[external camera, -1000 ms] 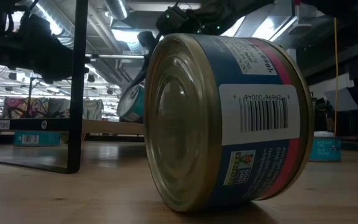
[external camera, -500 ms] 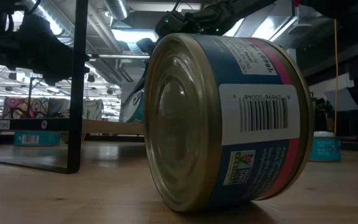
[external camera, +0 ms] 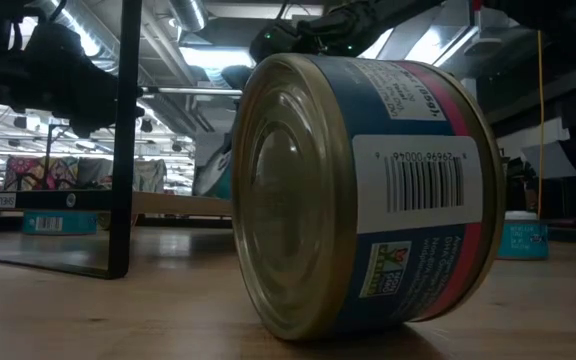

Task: Stack canned seafood by type on shelf
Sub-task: Put the light blue tuna can on the shelf

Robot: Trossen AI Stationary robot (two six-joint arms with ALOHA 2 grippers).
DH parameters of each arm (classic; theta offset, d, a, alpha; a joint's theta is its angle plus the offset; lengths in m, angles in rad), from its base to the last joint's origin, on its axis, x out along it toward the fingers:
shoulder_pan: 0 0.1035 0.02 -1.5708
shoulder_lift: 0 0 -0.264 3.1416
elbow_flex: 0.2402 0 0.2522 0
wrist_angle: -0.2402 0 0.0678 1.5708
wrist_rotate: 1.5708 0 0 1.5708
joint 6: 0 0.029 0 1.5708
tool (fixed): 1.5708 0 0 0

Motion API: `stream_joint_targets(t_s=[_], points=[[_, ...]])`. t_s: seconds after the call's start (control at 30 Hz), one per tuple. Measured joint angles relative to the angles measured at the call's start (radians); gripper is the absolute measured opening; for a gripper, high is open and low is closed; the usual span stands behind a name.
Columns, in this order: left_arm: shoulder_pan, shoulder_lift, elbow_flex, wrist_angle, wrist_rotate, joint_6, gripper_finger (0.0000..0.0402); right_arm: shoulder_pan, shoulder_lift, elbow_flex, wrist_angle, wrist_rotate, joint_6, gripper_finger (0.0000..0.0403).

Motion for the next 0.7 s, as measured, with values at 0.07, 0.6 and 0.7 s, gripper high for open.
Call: stream_joint_targets(t_s=[0.07, 0.6, 0.7], points=[[0.0, 0.0, 0.0, 0.0, 0.0, 0.0, 0.0253, 0.0, 0.0, 0.0, -0.014, -0.003, -0.009, 0.0176], [0.0, 0.0, 0.0, 0.0, 0.001, -0.001, 0.0253, 0.0, 0.0, -0.001, -0.035, -0.01, -0.037, 0.0177], [0.0, 0.0, 0.0, 0.0, 0.001, -0.001, 0.0253, 0.0, 0.0, -0.001, -0.035, -0.01, -0.037, 0.0177]])
